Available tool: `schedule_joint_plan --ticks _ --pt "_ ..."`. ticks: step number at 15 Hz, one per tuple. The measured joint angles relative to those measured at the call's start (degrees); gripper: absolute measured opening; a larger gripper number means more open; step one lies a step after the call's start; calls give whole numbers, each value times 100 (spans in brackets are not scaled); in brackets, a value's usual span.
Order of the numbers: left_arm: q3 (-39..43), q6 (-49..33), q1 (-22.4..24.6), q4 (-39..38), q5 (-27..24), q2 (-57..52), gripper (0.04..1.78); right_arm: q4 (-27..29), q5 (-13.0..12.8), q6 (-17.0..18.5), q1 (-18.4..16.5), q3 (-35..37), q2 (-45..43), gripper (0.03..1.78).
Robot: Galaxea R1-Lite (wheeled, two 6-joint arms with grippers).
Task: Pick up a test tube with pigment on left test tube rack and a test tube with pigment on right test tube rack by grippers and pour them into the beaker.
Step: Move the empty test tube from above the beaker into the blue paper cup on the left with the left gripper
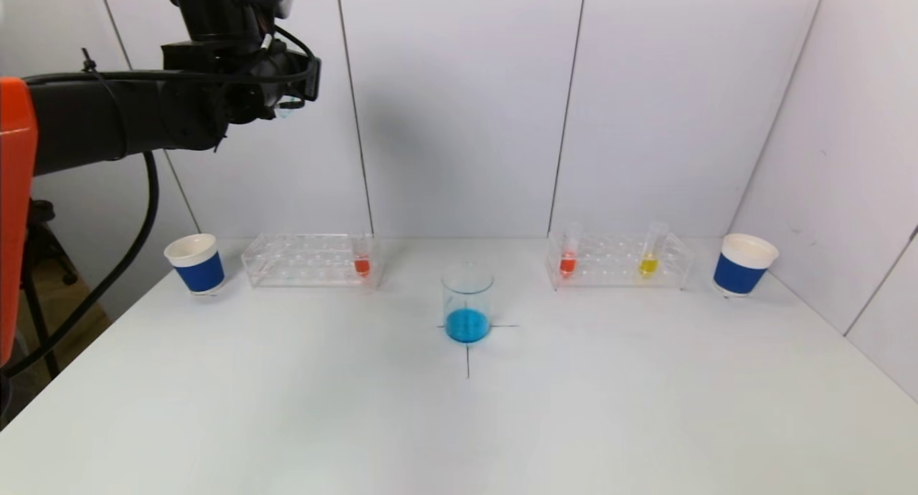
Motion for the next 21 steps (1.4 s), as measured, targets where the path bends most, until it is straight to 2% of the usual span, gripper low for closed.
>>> schedule_joint_plan --ticks 7,12,15,17,21 --pt "41 -416 1332 404 -94 -269 47 2 2 0 0 0 0 177" --pt "383 -713 2124 408 -446 -280 47 0 2 0 0 0 0 177" --pt "885 -866 2443 343 -623 -333 47 2 2 0 0 0 0 177" --pt "1367 -958 2589 201 -964 -416 47 4 2 0 0 0 0 177" --pt "2285 -1329 2705 -711 -1226 -468 47 0 2 -2 0 0 0 177"
